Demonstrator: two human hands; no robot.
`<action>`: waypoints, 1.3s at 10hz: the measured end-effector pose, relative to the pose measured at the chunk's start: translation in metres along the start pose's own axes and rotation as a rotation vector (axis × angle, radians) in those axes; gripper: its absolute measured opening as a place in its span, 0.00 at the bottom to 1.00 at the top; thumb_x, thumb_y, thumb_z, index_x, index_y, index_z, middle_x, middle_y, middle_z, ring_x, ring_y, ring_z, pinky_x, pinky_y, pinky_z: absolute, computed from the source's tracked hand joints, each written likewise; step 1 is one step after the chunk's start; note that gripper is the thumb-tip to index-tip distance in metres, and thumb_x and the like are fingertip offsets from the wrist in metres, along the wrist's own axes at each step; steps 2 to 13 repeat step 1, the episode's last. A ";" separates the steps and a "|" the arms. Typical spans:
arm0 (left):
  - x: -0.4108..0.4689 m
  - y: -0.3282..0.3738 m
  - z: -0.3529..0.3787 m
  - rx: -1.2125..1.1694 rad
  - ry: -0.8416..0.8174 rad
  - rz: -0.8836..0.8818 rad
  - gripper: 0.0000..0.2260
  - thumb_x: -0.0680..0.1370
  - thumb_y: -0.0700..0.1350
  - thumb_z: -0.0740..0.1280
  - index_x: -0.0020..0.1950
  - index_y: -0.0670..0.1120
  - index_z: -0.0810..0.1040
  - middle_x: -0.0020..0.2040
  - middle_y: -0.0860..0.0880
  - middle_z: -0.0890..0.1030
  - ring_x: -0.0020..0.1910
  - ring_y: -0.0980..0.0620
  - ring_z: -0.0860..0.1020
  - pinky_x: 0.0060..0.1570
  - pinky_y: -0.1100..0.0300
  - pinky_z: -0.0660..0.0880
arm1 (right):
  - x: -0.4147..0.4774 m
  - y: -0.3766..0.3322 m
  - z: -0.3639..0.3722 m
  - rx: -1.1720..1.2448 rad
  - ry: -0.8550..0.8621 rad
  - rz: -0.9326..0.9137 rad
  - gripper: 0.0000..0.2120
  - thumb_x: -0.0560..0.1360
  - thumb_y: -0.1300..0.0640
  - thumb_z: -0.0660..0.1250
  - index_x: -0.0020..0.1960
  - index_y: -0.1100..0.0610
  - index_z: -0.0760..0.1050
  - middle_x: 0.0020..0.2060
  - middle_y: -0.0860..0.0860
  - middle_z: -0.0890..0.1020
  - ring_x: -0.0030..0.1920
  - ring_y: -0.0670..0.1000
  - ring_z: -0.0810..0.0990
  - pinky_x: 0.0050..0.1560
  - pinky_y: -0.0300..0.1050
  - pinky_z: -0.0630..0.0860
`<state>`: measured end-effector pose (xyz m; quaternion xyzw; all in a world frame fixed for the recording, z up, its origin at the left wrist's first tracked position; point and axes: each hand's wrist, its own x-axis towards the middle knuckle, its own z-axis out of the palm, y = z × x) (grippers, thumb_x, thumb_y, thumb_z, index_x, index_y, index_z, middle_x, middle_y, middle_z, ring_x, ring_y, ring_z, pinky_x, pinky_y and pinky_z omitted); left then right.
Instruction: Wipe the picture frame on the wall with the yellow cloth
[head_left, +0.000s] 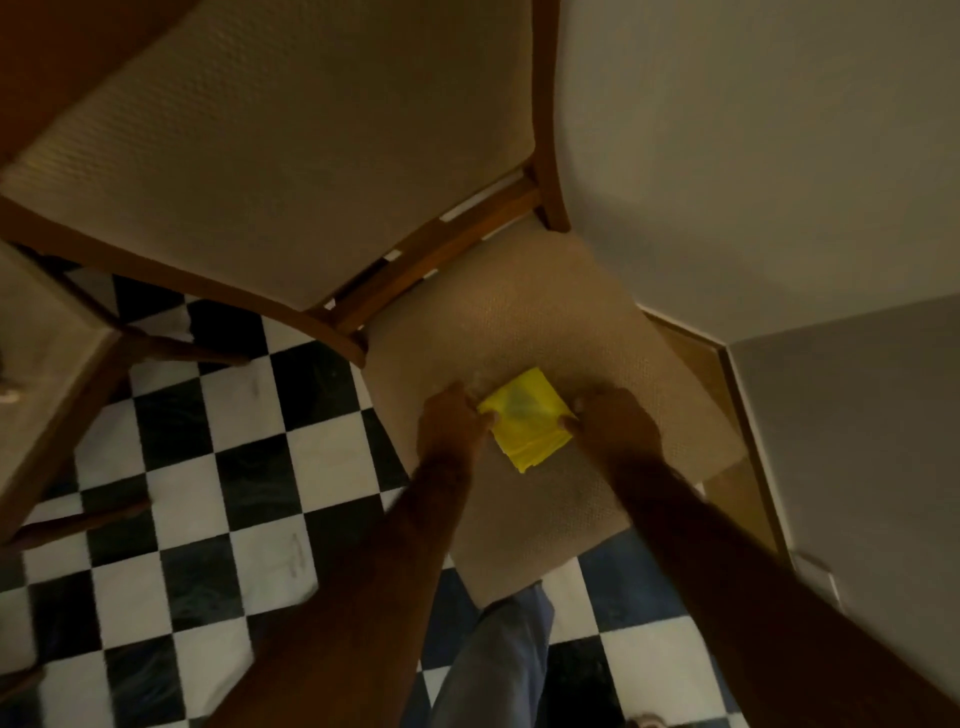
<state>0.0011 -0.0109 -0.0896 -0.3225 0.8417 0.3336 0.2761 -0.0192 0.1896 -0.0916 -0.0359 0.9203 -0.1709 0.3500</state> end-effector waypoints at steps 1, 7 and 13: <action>-0.008 0.007 -0.005 0.449 0.102 0.224 0.30 0.77 0.53 0.72 0.75 0.45 0.67 0.72 0.43 0.73 0.69 0.44 0.74 0.64 0.50 0.75 | -0.007 0.000 -0.004 -0.216 0.121 -0.048 0.31 0.79 0.43 0.64 0.78 0.56 0.64 0.78 0.59 0.66 0.78 0.62 0.65 0.73 0.59 0.68; -0.008 0.007 -0.005 0.449 0.102 0.224 0.30 0.77 0.53 0.72 0.75 0.45 0.67 0.72 0.43 0.73 0.69 0.44 0.74 0.64 0.50 0.75 | -0.007 0.000 -0.004 -0.216 0.121 -0.048 0.31 0.79 0.43 0.64 0.78 0.56 0.64 0.78 0.59 0.66 0.78 0.62 0.65 0.73 0.59 0.68; -0.008 0.007 -0.005 0.449 0.102 0.224 0.30 0.77 0.53 0.72 0.75 0.45 0.67 0.72 0.43 0.73 0.69 0.44 0.74 0.64 0.50 0.75 | -0.007 0.000 -0.004 -0.216 0.121 -0.048 0.31 0.79 0.43 0.64 0.78 0.56 0.64 0.78 0.59 0.66 0.78 0.62 0.65 0.73 0.59 0.68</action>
